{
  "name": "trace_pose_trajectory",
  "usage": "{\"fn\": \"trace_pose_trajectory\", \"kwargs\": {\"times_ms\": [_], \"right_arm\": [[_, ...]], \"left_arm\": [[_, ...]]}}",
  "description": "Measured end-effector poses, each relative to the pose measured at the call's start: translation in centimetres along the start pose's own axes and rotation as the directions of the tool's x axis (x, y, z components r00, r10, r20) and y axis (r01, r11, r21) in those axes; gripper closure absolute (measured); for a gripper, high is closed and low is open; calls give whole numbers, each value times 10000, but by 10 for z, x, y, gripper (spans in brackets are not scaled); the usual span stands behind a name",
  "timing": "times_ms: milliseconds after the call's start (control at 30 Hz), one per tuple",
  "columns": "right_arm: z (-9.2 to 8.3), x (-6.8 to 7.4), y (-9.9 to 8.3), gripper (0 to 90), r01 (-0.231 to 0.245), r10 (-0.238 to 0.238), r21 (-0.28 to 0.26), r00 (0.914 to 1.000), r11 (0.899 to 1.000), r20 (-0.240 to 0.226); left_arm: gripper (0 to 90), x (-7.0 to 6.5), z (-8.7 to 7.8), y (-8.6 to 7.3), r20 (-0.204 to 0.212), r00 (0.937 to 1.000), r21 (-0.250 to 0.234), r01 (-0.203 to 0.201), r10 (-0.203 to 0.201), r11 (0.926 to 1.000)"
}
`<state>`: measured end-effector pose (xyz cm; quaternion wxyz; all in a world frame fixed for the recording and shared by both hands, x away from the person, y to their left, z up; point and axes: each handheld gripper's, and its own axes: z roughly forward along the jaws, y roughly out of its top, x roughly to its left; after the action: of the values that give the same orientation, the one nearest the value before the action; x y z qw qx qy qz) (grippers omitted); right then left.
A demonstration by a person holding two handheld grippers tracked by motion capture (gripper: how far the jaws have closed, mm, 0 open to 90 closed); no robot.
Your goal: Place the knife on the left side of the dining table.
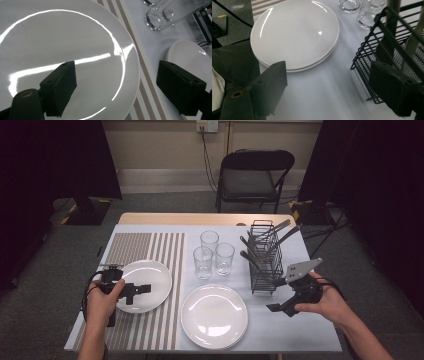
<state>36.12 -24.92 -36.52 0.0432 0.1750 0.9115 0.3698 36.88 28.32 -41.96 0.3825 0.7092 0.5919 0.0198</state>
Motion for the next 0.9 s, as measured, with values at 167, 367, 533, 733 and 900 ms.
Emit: {"fn": "trace_pose_trajectory", "kwargs": {"times_ms": [167, 367, 533, 733, 900], "right_arm": [[-7, -2, 8, 150, 82, -82, -18, 10000, 10000, 34], [-13, -3, 17, 154, 155, -155, -60, 9999, 9999, 35], [-17, -5, 24, 162, 125, -125, -152, 9999, 9998, 35], [-19, -9, 32, 173, 118, -116, -236, 9999, 9997, 83], [-20, -14, 39, 196, 53, -49, -324, 9999, 9995, 137]], "left_arm": [[162, -1, 0, 0, -4, 10000, 17, -10, 10, 10000], [162, -3, 1, 0, 73, 10000, 57, -13, 13, 10000], [162, -4, 3, -1, 74, 10000, 126, -18, 17, 9999], [162, -4, 2, -1, 133, 9999, 106, -55, 54, 9999], [162, -4, 2, -1, 121, 9999, 154, -52, 50, 9999]]}}
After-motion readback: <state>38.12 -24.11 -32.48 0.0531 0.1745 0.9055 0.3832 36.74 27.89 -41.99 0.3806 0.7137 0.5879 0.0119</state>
